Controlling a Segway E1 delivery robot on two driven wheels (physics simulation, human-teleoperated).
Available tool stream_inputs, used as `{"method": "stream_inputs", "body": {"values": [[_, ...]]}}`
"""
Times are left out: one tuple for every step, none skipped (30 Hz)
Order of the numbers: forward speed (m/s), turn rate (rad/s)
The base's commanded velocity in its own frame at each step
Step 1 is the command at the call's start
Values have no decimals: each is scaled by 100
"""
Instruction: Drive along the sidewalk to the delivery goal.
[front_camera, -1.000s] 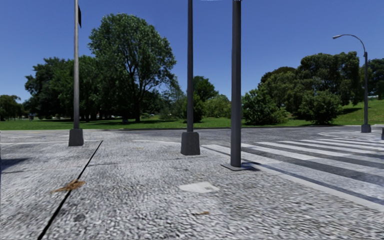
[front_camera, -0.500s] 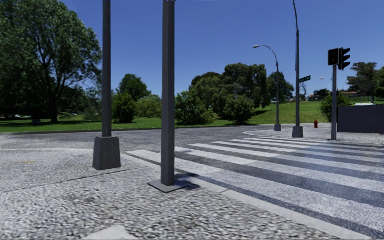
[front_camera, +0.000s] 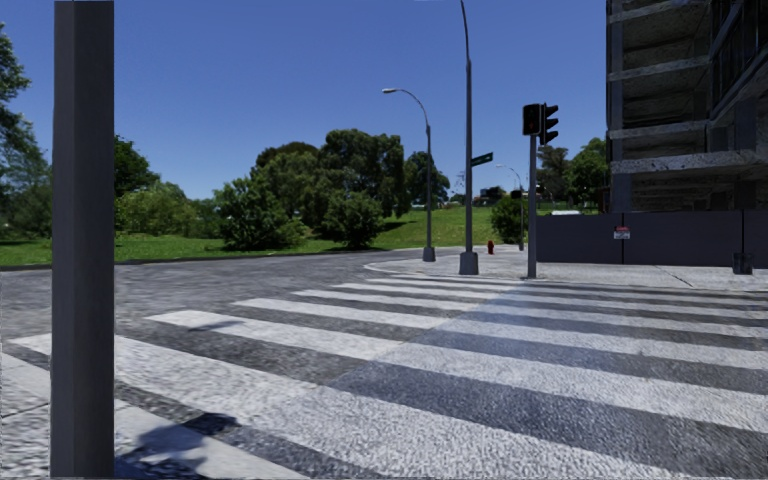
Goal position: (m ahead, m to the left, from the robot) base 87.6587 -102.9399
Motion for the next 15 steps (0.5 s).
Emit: {"method": "stream_inputs", "body": {"values": [[200, -78], [200, -78], [200, -78], [200, -78], [200, -78], [200, -78], [200, -78], [200, -78], [200, -78], [200, -78], [200, -78], [200, -78], [200, -78], [200, -78], [200, -78]]}}
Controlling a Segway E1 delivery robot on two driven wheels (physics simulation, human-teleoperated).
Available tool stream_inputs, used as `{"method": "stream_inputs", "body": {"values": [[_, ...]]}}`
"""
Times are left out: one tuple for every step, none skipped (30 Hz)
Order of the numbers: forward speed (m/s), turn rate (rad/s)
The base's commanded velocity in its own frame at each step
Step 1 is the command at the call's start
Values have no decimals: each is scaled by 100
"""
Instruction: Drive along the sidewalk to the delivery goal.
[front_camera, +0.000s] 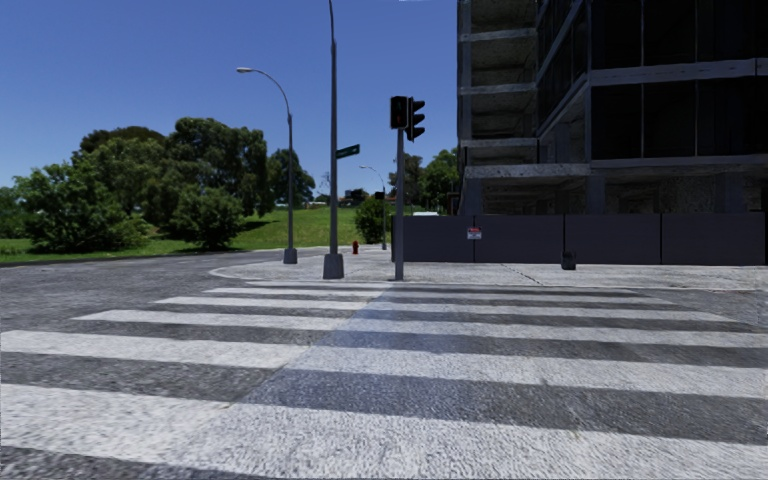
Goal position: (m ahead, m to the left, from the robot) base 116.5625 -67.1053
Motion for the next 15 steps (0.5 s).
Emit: {"method": "stream_inputs", "body": {"values": [[200, -78], [200, -78], [200, -78], [200, -78], [200, -78], [200, -33], [200, 0], [200, 0], [200, 0], [200, 0], [200, 0], [200, 0], [200, 0], [200, 0], [200, 0]]}}
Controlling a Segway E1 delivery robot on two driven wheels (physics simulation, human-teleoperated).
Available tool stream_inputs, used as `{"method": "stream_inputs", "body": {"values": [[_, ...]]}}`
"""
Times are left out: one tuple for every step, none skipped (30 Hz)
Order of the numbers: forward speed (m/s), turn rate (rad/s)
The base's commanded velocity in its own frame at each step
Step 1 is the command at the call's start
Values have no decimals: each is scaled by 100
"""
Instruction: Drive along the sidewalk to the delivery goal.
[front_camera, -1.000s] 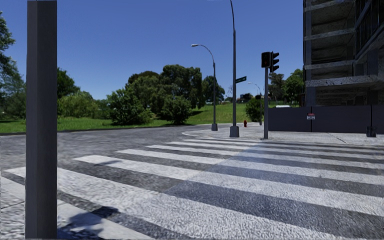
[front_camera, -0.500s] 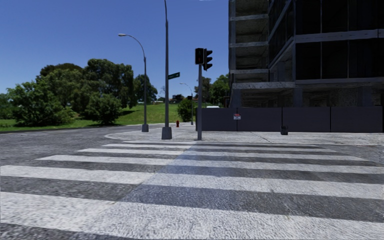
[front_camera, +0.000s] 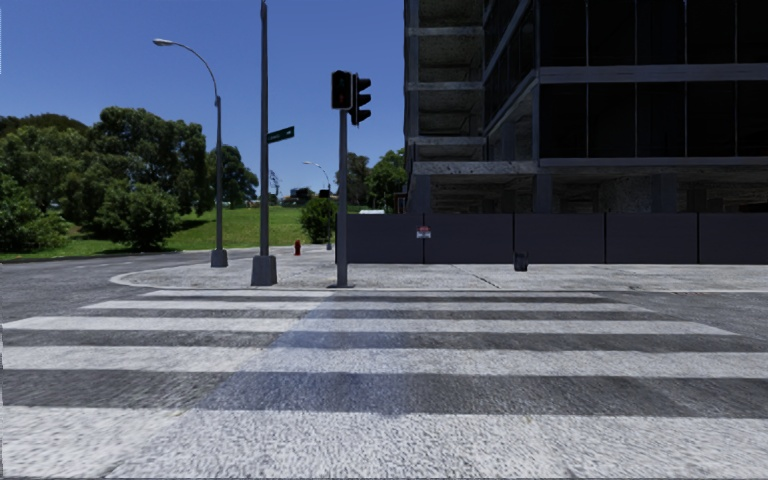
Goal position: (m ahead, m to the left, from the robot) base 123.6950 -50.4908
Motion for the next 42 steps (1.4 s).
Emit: {"method": "stream_inputs", "body": {"values": [[200, 0], [200, 0], [200, 0], [200, 0], [200, 0], [200, 0], [200, 0], [200, 0], [200, 0], [200, 0], [200, 0], [200, 0], [200, 0], [200, 0], [200, -2], [200, -18], [200, -26], [200, -28], [200, -29], [200, -29], [200, -29], [200, -29], [200, -29], [200, -29], [200, -29], [200, -29], [200, -29], [200, -29], [200, -29], [200, -29], [200, -29], [200, -29], [200, -29], [200, -29], [200, -29], [200, -21], [200, 0], [200, 0], [200, 0], [200, 0], [200, 0], [200, 0]]}}
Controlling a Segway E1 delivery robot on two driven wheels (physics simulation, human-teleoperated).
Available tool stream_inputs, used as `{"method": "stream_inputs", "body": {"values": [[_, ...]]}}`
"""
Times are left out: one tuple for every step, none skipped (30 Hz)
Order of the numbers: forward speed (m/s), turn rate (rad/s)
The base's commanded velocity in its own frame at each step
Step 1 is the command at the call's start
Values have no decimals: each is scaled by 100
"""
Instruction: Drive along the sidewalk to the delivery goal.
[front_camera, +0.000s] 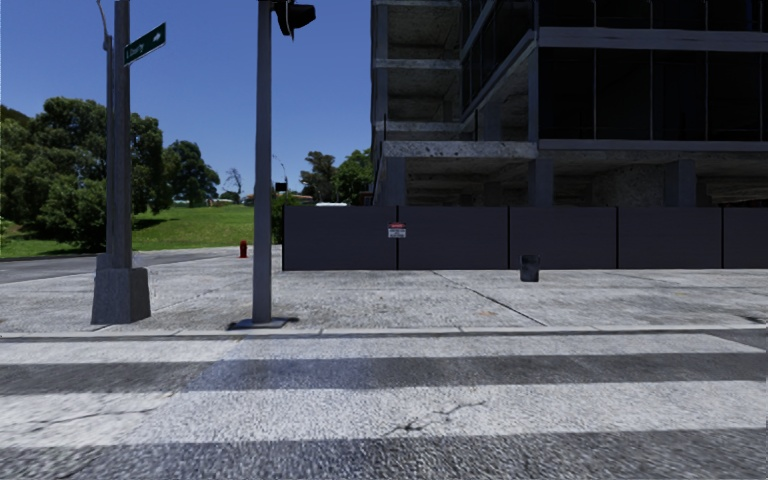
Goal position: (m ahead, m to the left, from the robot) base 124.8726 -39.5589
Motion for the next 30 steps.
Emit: {"method": "stream_inputs", "body": {"values": [[200, 0], [200, 0], [200, 0], [200, 0], [200, 0], [200, 0], [200, 0], [200, 0], [200, 0], [200, 0], [200, 0], [200, 0], [200, 0], [200, 0], [200, 0], [200, 0], [200, 0], [200, 0], [200, 0], [200, 0], [200, 0], [200, 0], [200, 0], [200, 0], [200, 0], [200, 0], [200, 0], [200, 0], [200, 0], [200, 0]]}}
